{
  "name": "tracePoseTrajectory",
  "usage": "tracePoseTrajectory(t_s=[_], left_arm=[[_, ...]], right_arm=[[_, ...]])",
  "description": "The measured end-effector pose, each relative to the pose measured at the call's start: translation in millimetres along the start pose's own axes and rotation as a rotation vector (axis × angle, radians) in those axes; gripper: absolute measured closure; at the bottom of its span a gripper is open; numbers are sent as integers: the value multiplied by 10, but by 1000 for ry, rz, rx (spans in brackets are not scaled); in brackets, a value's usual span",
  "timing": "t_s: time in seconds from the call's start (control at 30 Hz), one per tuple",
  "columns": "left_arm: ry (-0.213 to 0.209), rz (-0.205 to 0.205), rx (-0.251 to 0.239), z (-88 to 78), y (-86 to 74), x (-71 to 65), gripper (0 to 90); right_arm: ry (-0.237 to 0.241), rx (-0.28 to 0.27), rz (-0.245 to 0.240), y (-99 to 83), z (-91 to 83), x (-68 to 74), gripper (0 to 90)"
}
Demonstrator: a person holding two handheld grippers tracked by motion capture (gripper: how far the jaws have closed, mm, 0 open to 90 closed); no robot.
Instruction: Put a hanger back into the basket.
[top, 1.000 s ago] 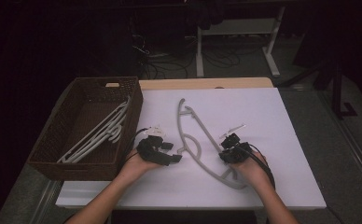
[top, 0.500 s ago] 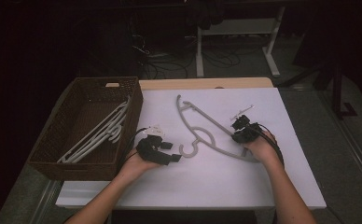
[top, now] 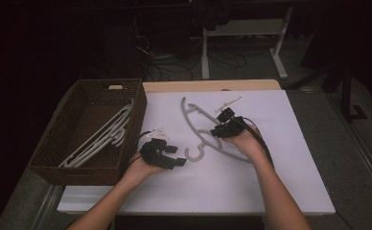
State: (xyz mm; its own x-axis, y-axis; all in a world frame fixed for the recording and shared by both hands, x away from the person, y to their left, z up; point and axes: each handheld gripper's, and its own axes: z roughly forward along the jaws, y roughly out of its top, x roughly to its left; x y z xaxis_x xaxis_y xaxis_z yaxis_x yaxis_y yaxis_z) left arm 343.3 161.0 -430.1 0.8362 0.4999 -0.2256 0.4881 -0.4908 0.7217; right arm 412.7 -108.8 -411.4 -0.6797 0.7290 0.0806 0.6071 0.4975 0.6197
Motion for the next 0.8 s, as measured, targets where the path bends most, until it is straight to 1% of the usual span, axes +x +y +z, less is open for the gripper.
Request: tracePoseTrajectory(t_s=[0.1,0.17,0.23,0.3,0.37,0.4,0.47,0.53,0.63,0.67,0.7,0.73,0.8], left_arm=[[-2,-3,-5,-9,-2,5,322],[-1,-5,-7,-16,-2,5,323],[0,-4,-7,-20,-2,6,322],[0,-5,-8,-21,-2,5,323],[1,-5,-8,-22,-3,4,323],[1,-5,-8,-21,-3,3,322],[2,-5,-10,-20,-2,0,322],[3,-4,-9,-19,0,-3,322],[3,-7,-12,-22,-1,0,322],[5,-6,-12,-25,-1,4,322],[6,-9,-15,-33,-1,11,322],[7,-11,-18,-41,-1,16,321],[13,-14,-22,-56,0,27,322]], right_arm=[[20,17,-9,103,203,93,705],[21,48,-12,152,347,144,707],[24,68,-15,173,441,171,718],[-9,93,-28,188,528,200,743],[-9,107,-32,187,572,212,784],[-17,103,-39,183,581,217,790],[-10,103,-34,183,579,207,797],[-13,100,-49,178,576,215,799],[21,102,-80,154,557,244,805],[28,103,-103,139,544,268,807],[44,102,-125,116,530,298,809],[71,103,-156,77,505,340,811],[107,105,-194,12,463,401,812]])
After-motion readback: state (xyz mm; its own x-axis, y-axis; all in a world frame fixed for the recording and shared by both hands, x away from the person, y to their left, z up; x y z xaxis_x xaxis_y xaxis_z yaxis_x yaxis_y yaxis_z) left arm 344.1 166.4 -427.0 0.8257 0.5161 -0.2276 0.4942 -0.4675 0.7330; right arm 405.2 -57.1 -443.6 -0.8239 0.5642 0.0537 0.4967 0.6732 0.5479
